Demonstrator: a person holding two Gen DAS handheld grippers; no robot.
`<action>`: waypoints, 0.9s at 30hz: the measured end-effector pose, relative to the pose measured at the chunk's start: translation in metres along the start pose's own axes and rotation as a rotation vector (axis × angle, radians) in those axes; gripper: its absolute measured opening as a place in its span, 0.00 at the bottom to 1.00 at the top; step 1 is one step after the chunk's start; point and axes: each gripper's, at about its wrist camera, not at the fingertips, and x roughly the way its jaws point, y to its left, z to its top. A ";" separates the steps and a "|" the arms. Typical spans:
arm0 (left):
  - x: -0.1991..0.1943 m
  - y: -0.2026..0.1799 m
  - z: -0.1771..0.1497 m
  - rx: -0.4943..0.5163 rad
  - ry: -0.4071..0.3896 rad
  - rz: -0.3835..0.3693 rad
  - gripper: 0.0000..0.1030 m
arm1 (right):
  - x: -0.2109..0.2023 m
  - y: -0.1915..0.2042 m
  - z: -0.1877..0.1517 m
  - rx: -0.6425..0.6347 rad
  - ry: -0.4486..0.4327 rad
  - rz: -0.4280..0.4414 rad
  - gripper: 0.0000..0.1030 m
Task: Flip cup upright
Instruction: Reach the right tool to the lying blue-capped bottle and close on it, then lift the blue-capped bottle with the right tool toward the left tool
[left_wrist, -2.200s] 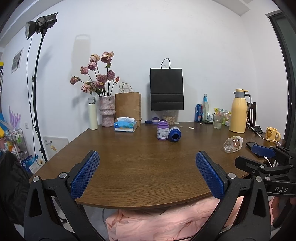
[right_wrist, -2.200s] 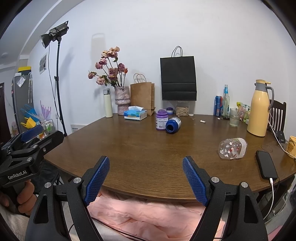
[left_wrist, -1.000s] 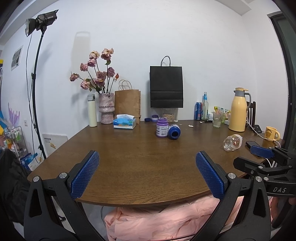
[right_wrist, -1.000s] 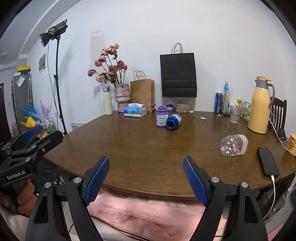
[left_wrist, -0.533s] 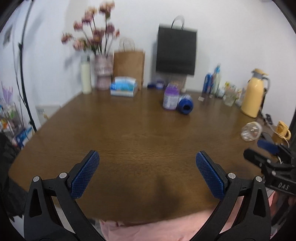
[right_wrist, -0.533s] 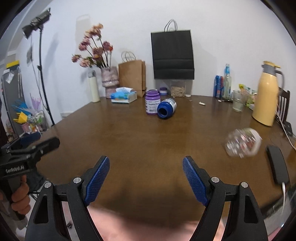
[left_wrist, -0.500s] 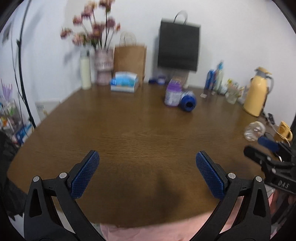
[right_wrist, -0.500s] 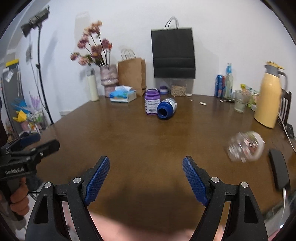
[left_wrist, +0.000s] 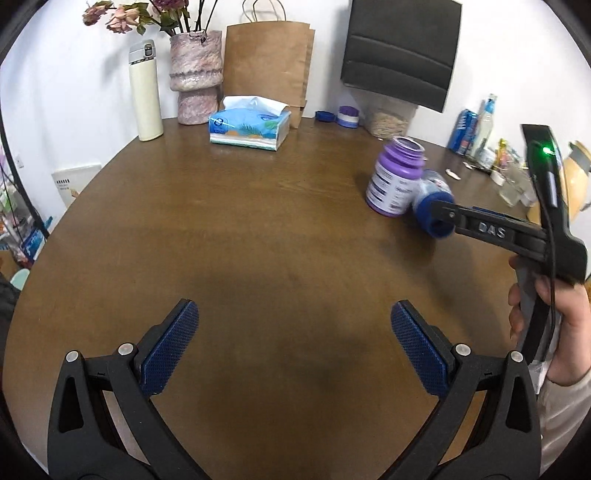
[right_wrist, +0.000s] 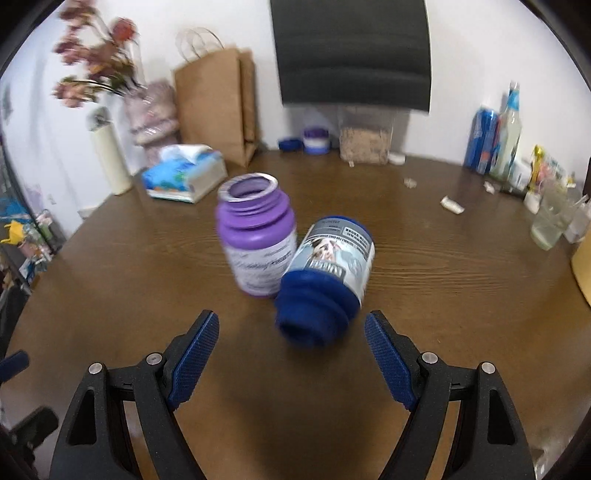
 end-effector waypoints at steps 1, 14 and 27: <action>0.004 0.000 0.002 0.004 0.005 0.004 1.00 | 0.009 -0.001 0.004 0.013 0.016 0.012 0.83; 0.034 0.003 0.019 -0.030 0.065 0.003 1.00 | 0.045 -0.013 0.018 0.015 0.056 -0.028 0.67; 0.005 -0.008 -0.002 0.020 0.056 0.002 1.00 | -0.028 0.026 -0.064 -0.163 0.097 0.199 0.66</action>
